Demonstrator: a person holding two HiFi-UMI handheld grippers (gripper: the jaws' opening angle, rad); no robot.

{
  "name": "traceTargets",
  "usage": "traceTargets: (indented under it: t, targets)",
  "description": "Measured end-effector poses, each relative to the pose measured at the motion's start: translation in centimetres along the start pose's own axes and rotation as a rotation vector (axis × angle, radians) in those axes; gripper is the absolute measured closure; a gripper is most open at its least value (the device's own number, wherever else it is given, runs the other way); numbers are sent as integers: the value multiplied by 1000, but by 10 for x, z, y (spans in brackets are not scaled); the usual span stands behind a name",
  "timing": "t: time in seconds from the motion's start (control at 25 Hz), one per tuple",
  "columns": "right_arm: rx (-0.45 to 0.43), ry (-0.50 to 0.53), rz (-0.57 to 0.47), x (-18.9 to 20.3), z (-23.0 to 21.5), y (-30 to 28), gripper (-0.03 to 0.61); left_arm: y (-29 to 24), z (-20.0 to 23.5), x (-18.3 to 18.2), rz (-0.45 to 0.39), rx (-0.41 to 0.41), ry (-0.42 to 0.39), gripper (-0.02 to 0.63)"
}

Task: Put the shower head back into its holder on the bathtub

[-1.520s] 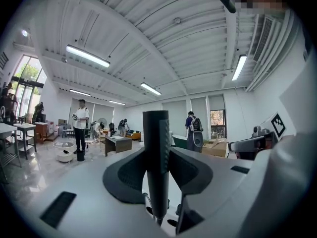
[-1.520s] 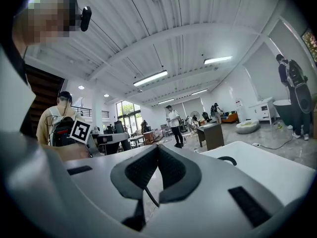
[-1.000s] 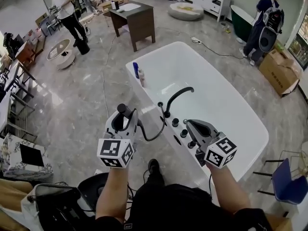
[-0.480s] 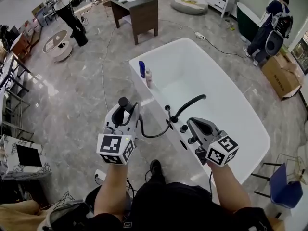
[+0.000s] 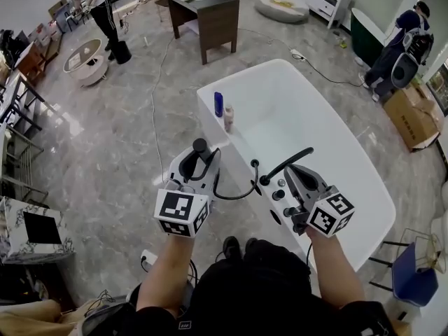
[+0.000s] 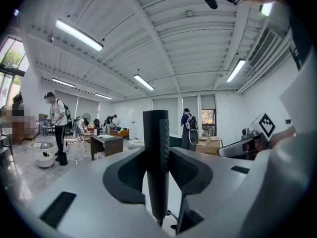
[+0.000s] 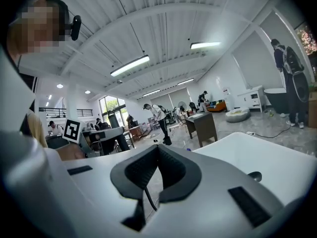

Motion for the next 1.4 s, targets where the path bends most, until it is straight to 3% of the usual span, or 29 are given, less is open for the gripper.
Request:
traceTargets:
  t: [0.44, 0.76, 1.16, 1.4]
  targets:
    - [4, -46, -2, 4, -36, -44, 561, -43, 32, 3, 34, 0, 6, 468]
    - [37, -68, 23, 7, -83, -95, 561, -114, 70, 17, 72, 29, 17, 468]
    - [93, -91, 37, 2, -151, -130, 561, -196, 77, 16, 140, 114, -10, 468]
    - [169, -133, 48, 12, -163, -137, 561, -217, 81, 2, 123, 204, -43, 468]
Point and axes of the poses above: the fingertips, and each gripper's own axes: y backward along the fingers, z to its left, x out of its underside, the point moved 2 cm from there along y, backward along the fingers, and after that the axes turned 5 degrees about y, right-handed, at the moved point
